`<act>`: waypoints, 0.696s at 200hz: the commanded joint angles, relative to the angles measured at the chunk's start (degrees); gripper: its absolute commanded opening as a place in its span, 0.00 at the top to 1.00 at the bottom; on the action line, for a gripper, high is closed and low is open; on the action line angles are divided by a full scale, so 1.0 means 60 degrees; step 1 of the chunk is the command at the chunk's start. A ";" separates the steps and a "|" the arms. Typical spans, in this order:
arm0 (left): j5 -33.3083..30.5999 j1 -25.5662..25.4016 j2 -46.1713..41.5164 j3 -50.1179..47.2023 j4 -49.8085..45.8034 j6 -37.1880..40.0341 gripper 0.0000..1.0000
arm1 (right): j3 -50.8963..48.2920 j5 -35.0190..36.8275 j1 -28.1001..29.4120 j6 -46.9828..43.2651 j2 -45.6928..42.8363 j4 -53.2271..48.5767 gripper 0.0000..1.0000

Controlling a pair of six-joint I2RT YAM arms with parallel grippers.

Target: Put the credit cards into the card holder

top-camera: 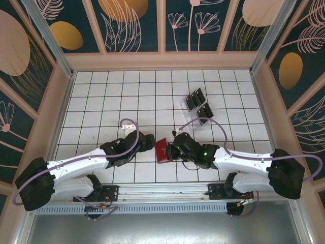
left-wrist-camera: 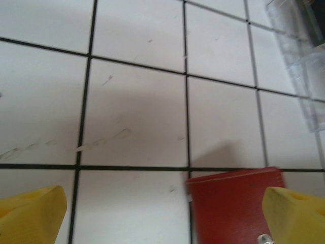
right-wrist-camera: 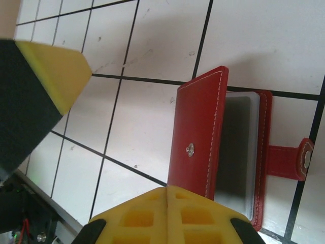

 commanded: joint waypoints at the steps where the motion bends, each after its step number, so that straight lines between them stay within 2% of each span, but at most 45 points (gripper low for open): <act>1: -0.0109 0.0038 -0.0068 -0.0114 -0.0739 0.0615 0.02 | 0.0251 0.0433 -0.0014 -0.0242 0.0289 -0.0175 1.00; 57: 0.0573 0.0045 0.0336 -0.0217 -0.0574 0.1539 0.02 | 0.0107 0.0184 -0.0357 -0.0406 0.1193 0.0580 1.00; 139: 0.1626 -0.0004 0.1034 -0.0552 0.0462 0.1913 0.01 | -0.0139 -0.0234 -0.0775 -0.0529 0.2335 0.1500 1.00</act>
